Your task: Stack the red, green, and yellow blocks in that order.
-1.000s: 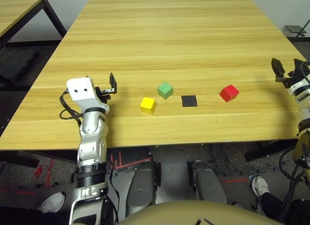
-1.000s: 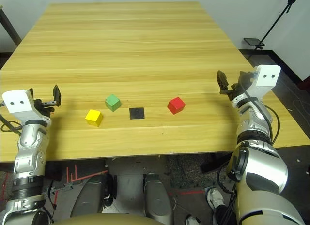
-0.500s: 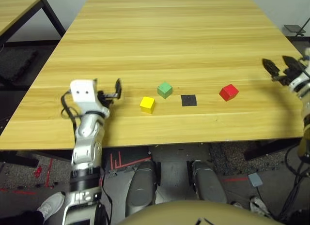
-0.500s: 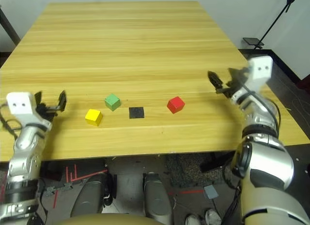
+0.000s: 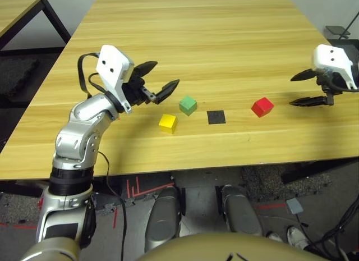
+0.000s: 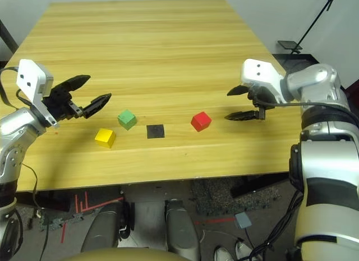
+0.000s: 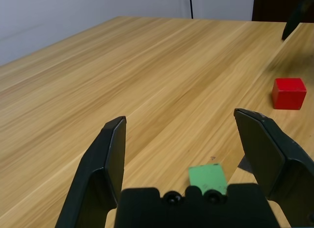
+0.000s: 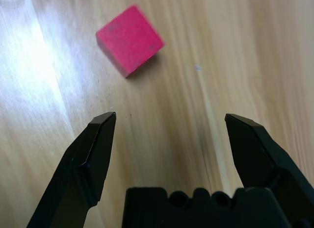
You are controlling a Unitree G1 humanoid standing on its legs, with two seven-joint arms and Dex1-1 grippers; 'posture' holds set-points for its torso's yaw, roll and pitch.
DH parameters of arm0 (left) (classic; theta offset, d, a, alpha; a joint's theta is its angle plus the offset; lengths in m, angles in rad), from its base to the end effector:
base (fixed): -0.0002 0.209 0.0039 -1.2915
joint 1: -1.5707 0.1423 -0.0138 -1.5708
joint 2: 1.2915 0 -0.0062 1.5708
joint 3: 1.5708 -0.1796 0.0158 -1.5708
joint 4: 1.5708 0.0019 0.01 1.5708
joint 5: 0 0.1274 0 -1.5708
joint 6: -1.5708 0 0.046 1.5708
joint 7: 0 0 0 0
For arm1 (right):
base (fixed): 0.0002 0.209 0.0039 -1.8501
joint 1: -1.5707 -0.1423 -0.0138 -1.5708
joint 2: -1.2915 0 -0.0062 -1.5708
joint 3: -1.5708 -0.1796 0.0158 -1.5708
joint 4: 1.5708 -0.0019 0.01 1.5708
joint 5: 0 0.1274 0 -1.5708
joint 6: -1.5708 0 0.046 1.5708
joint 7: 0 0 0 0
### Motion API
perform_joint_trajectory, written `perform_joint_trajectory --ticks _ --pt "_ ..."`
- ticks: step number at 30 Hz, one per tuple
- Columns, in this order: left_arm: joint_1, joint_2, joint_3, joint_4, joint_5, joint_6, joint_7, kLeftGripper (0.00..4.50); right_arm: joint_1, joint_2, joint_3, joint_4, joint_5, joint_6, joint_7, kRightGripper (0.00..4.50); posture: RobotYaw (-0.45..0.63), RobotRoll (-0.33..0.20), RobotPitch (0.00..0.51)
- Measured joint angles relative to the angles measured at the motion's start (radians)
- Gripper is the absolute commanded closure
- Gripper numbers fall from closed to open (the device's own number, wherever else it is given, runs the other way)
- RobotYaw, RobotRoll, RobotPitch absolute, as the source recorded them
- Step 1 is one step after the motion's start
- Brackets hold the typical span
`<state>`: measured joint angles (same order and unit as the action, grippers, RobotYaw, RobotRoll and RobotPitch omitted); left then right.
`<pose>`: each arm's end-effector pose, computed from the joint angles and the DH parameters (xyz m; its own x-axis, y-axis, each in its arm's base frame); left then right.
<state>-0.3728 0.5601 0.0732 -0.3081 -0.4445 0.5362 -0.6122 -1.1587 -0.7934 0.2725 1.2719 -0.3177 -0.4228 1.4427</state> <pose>0.2351 0.2130 0.1819 0.7408 -0.6718 0.0048 0.6562 0.7251 0.2087 0.3228 -0.3000 0.2289 0.3538 0.4533 -0.8181 -0.9331 0.1102 -0.3424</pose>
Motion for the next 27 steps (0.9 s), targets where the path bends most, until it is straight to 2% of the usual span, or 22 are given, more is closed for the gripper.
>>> perform_joint_trajectory --ticks 8,17,20,23,24,25,27 --pt "0.046 0.015 -0.015 -0.104 0.000 0.087 0.025 0.02 -0.048 0.112 0.071 0.044 -0.089 -0.084 -0.040 0.00 0.40 -0.203 0.088" --pt "0.124 0.020 0.011 -0.216 -0.010 0.170 0.078 0.02 -0.052 0.177 0.073 0.066 -0.095 -0.097 0.027 0.00 0.47 -0.214 0.116" --pt "0.148 0.009 0.022 -0.242 -0.022 0.183 0.101 0.00 -0.052 0.199 0.074 0.066 -0.096 -0.098 0.038 0.64 0.49 -0.214 0.125" --pt "0.164 0.007 0.024 -0.260 -0.025 0.194 0.114 0.00 -0.052 0.214 0.075 0.066 -0.101 -0.098 0.037 1.66 0.50 -0.216 0.130" --pt "0.168 0.006 0.025 -0.263 -0.028 0.197 0.120 0.00 -0.052 0.220 0.075 0.066 -0.102 -0.097 0.037 2.12 0.50 -0.220 0.130" --pt "0.174 0.005 0.025 -0.264 -0.031 0.199 0.125 0.00 -0.053 0.222 0.074 0.065 -0.102 -0.097 0.036 2.37 0.50 -0.221 0.129" --pt "0.180 0.003 0.025 -0.266 -0.034 0.202 0.132 0.00 -0.056 0.223 0.074 0.065 -0.102 -0.095 0.042 2.46 0.50 -0.228 0.123"
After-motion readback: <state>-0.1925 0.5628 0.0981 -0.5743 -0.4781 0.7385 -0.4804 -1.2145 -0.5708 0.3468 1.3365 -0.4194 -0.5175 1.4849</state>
